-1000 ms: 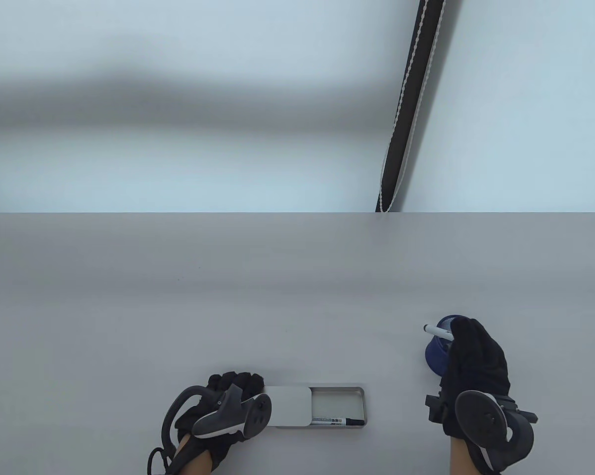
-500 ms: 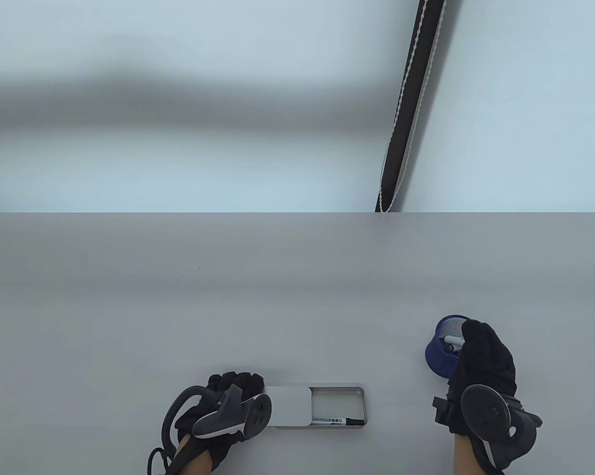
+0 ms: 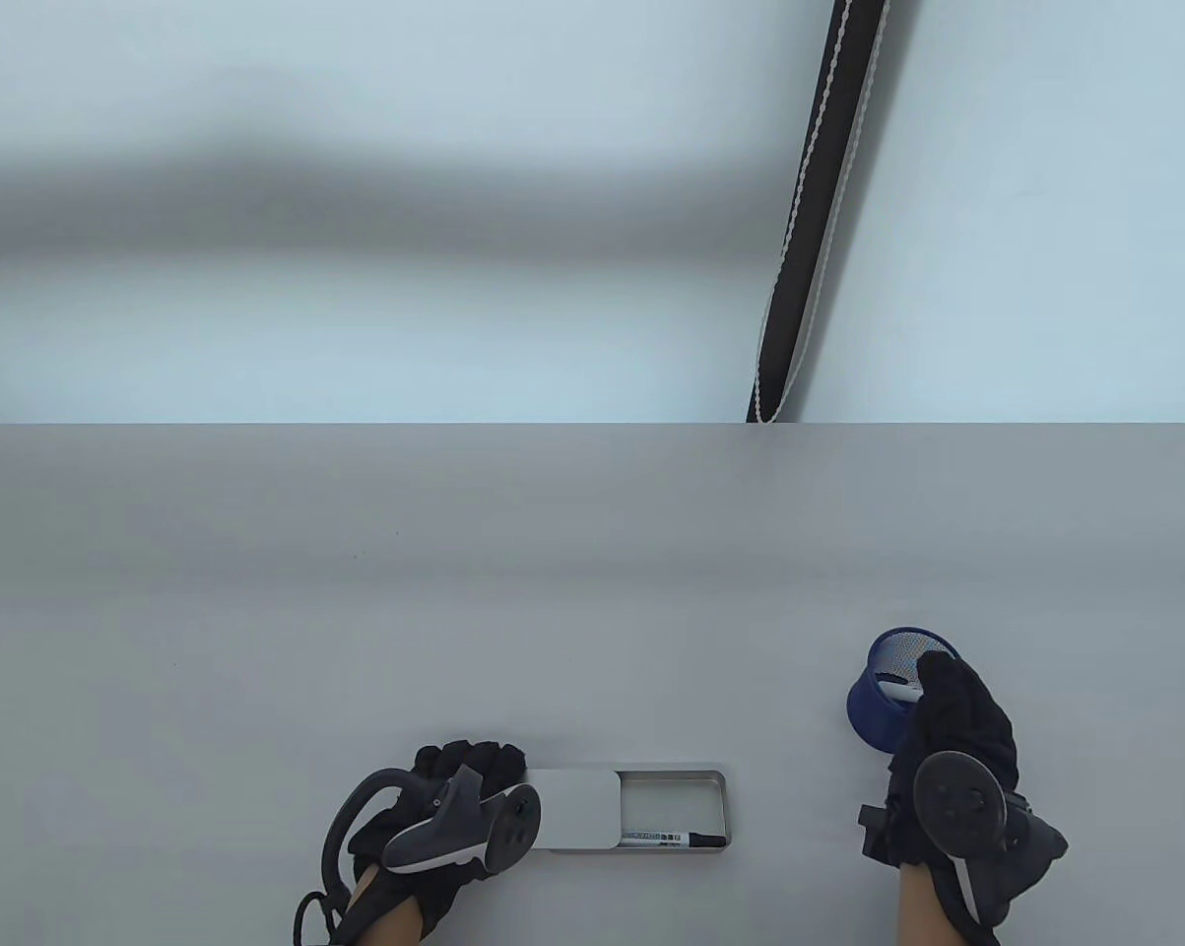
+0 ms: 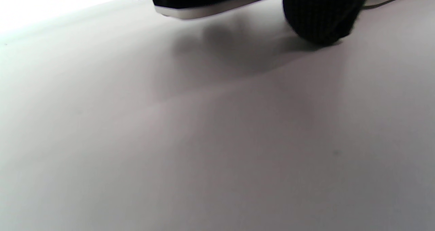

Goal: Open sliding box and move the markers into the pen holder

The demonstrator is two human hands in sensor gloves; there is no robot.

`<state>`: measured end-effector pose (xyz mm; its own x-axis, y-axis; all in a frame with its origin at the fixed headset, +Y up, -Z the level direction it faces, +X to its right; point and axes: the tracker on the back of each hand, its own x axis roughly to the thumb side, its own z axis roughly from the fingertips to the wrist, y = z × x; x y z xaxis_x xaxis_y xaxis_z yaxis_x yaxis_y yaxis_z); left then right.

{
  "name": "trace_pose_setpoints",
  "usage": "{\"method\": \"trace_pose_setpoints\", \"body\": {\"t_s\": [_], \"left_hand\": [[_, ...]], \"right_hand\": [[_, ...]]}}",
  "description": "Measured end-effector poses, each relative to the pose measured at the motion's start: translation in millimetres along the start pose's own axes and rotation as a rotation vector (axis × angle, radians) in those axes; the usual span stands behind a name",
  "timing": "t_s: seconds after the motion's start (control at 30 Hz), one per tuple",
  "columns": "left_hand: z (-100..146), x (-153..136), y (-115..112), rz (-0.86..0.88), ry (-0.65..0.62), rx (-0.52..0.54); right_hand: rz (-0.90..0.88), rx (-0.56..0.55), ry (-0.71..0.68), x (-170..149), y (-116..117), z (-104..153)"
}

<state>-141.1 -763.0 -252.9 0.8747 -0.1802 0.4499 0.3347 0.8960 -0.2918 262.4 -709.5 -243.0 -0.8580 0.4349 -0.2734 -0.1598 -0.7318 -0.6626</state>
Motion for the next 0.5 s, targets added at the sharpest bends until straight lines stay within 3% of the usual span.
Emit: {"method": "trace_pose_setpoints", "body": {"t_s": [0.5], "left_hand": [[0.4, -0.2, -0.3, 0.002, -0.003, 0.001]], "right_hand": [[0.015, 0.023, 0.008, -0.3, 2.6, 1.8]]}}
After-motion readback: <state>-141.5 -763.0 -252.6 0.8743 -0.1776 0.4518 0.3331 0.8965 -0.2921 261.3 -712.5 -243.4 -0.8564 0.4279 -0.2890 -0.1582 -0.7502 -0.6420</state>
